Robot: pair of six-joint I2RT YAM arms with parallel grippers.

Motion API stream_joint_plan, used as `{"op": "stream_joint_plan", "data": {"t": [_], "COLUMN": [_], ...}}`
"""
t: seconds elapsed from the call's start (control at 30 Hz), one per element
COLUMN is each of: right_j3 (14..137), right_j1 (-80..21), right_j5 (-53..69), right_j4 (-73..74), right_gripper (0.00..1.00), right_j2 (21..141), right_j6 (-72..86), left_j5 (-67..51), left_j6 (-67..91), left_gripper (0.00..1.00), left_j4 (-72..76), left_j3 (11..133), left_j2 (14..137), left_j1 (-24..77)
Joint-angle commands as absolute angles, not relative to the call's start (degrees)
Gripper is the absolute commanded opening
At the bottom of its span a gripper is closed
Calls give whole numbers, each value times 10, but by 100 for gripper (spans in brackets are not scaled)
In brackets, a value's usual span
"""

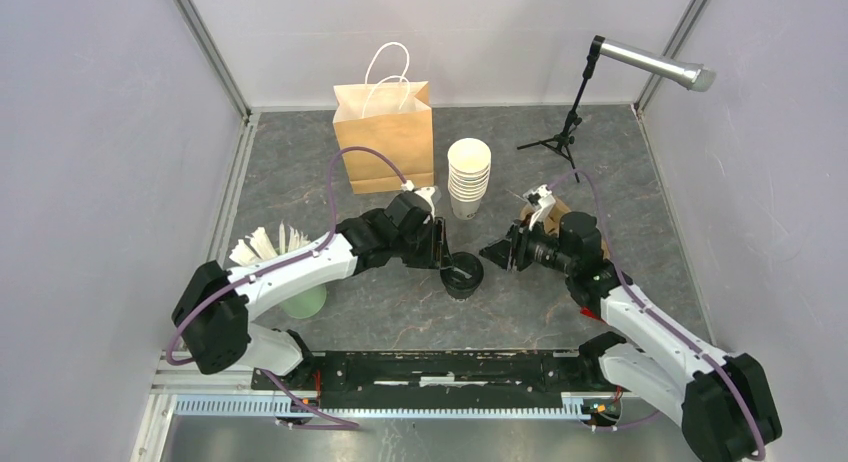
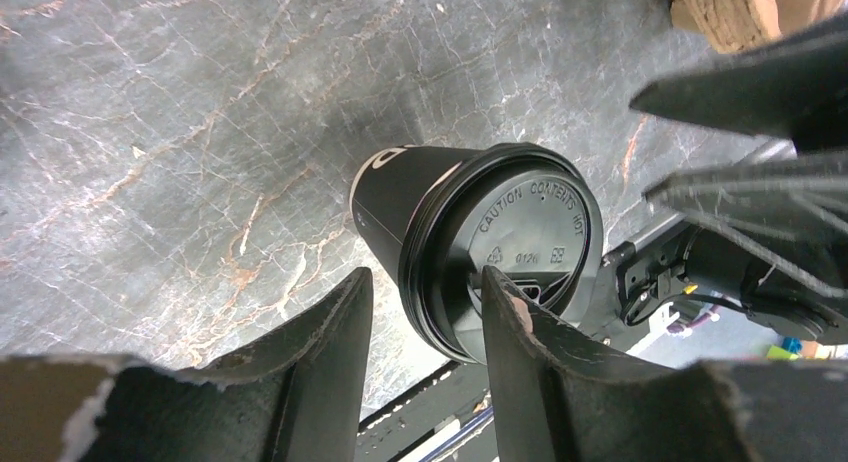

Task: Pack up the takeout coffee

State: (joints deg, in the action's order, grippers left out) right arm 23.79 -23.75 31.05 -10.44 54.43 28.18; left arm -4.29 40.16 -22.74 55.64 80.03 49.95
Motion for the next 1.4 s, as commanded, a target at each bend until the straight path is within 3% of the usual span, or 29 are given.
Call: {"op": "stream_joint_plan", "data": {"t": [0.0,0.33,0.6,0.67,0.83,1.0,1.13,1.2,1.37], "right_j3": [261,211,229,260,342,353,375,391,395], "right_j1": [-271,-342,-348,-349,-352,-373,-410,-422,-425], "right_j5": [301,277,264,260,232,188,129,91,40], "right_j4": [-91,-131,-101,-80,-13,19,63,86,101], "right_gripper": [44,42,42,45,62,80,98,98,98], "right_j2": [511,540,546,538,517,513,524,528,501], "right_j6": [276,297,278,269,225,173,123,105,109], "left_j5": [-7,-43,-62,-54,11,87,152,157,65], "left_j6": [380,400,416,397,345,308,283,265,236], "left_gripper": [49,35,33,37,51,61,88,99,100], "left_j4": [-245,-180,-159,-192,-285,-310,-325,-332,-336], "left_j3": [592,536,514,560,696,732,717,707,683], "left_j2": [808,814,819,816,807,784,750,736,730], "left_j1": [498,498,498,497,497,497,496,497,497]}}
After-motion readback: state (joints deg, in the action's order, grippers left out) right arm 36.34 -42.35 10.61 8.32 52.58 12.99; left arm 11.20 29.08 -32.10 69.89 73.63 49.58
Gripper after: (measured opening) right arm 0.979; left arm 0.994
